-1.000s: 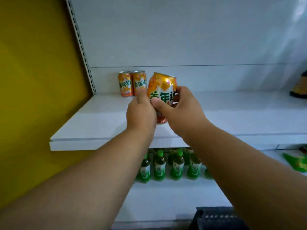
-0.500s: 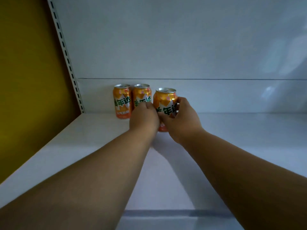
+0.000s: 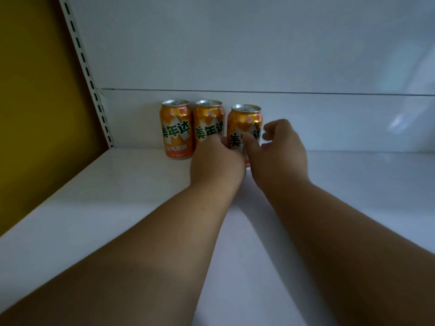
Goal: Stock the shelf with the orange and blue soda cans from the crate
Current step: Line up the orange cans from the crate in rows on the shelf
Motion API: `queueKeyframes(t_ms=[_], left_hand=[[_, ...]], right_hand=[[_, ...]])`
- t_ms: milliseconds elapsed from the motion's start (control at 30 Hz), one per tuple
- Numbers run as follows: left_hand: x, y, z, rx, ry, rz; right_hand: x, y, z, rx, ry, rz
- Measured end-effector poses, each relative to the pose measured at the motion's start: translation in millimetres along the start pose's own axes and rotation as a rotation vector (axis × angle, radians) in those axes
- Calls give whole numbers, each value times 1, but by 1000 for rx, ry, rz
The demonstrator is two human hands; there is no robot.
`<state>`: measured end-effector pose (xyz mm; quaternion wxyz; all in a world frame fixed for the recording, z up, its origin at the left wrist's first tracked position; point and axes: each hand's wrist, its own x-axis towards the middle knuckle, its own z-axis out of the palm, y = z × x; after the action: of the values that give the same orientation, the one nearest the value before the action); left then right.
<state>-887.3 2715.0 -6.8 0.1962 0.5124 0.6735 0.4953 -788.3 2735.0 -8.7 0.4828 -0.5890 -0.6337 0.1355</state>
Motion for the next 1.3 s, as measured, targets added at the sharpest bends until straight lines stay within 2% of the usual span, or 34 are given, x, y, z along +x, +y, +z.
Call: queueKeyframes(t_ms=[267,700,1100,1200,1300], left_hand=[[-2,6,-1,35,-93,18],[9,-1,7,-25,-229,22],[7,-3,7,-46,-197,21],[-7,8,-3,-40,-145,49],[-27,32,-22,-33,-100,142]], right_hand=[[-3,0,4,-112,-181,-29],[4,7,10,-34,-288,-126],[-1,-2,7,-88,-323,-90],[-11,-20,-16,-163,-359,-74],[-31,-45,-56,-145,-311,-54]])
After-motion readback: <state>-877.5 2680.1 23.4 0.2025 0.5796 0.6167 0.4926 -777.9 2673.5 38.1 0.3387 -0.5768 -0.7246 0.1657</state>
